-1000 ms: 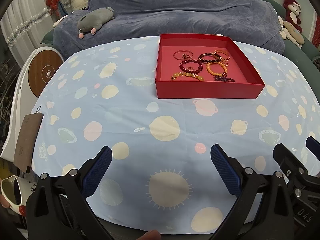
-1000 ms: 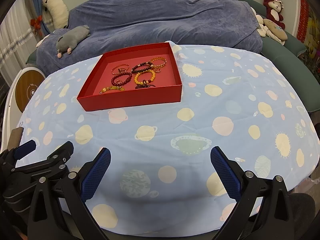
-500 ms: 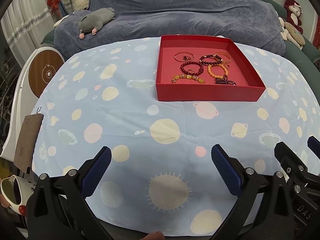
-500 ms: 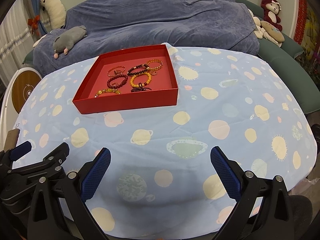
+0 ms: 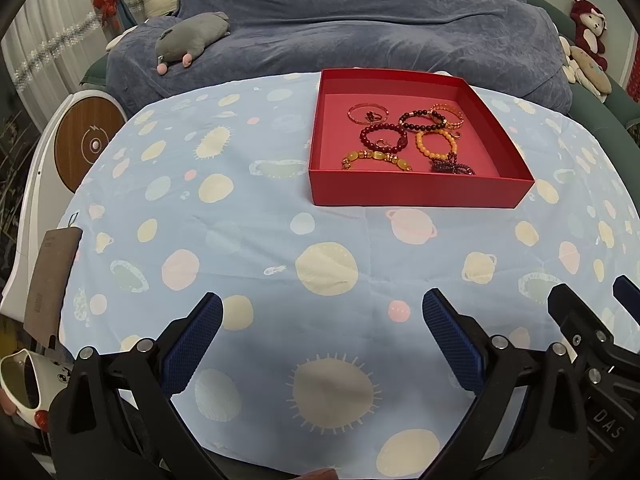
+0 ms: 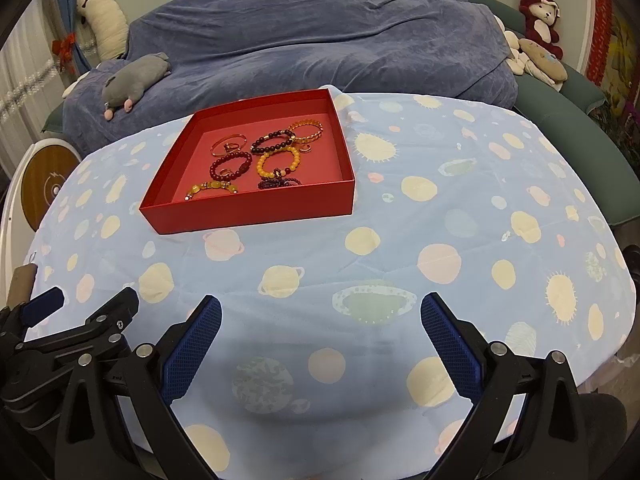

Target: Organize jewelry

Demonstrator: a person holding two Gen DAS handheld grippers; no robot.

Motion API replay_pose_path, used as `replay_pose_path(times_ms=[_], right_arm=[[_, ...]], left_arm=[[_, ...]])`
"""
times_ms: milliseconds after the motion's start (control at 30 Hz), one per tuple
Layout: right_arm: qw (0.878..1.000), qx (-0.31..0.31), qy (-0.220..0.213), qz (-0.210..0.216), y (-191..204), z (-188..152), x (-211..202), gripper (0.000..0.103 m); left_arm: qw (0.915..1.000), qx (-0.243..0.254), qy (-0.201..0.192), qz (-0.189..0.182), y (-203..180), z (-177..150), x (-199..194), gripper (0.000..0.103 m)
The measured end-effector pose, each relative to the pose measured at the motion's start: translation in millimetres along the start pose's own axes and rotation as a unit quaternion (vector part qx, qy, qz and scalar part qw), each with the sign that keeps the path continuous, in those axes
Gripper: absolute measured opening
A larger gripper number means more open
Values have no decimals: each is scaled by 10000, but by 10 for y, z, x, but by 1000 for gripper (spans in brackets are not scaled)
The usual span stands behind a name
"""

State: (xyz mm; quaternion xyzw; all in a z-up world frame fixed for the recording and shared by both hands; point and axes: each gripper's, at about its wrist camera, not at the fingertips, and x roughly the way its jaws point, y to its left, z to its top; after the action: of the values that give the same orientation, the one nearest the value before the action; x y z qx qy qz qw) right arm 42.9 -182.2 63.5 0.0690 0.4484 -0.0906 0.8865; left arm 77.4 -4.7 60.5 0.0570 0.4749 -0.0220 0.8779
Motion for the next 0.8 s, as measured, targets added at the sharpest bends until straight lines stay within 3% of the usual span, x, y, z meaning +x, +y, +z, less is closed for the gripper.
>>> replay_pose_path(times_ms=[800], right_arm=[[10000,3,0,-54,-2,158,126,96]], left_arm=[[10000,17,74,17,-59,201,140,96]])
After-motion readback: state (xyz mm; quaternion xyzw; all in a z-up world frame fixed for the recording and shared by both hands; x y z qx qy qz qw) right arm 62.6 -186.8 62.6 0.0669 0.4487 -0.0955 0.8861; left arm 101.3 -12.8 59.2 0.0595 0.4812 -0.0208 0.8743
